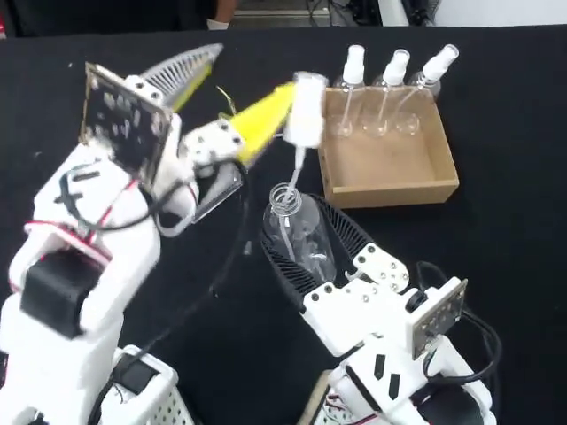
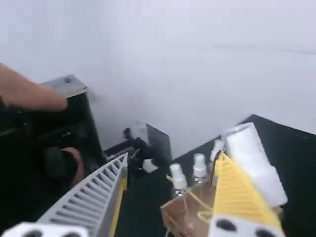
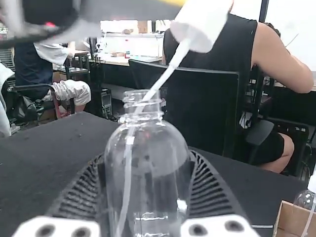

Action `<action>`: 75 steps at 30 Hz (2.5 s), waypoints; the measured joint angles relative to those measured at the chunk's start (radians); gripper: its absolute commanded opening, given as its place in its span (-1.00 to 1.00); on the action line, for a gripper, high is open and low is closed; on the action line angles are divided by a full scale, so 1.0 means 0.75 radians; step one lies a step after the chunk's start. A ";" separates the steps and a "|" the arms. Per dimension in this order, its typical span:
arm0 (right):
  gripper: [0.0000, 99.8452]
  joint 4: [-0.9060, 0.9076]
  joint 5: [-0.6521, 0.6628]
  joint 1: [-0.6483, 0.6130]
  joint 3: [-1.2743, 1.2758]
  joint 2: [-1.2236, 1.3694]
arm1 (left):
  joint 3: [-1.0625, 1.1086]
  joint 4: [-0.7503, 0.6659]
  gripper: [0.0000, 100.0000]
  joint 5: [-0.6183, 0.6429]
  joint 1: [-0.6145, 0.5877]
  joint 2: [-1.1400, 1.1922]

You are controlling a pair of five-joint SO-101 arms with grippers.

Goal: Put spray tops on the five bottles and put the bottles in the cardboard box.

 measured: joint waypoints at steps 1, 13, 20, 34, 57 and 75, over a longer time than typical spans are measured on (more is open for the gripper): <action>-0.98 0.000 0.000 0.000 0.000 0.000 | -0.004 0.025 -0.46 0.000 0.025 -0.014; -0.98 0.000 0.000 0.000 0.000 0.000 | -0.014 0.115 -0.46 0.000 0.100 -0.225; -0.98 0.000 0.000 0.000 0.035 0.000 | -0.014 0.155 -0.46 0.000 0.061 -0.346; -0.98 0.000 0.000 0.000 0.035 0.000 | -0.074 0.137 -0.46 0.000 0.002 -0.045; -0.98 -0.025 0.004 -0.002 0.035 0.000 | -0.286 0.559 -0.46 0.006 -0.006 -0.076; -0.98 -0.025 0.002 0.524 -0.045 0.000 | -0.139 0.867 -0.46 -0.041 -0.579 -0.139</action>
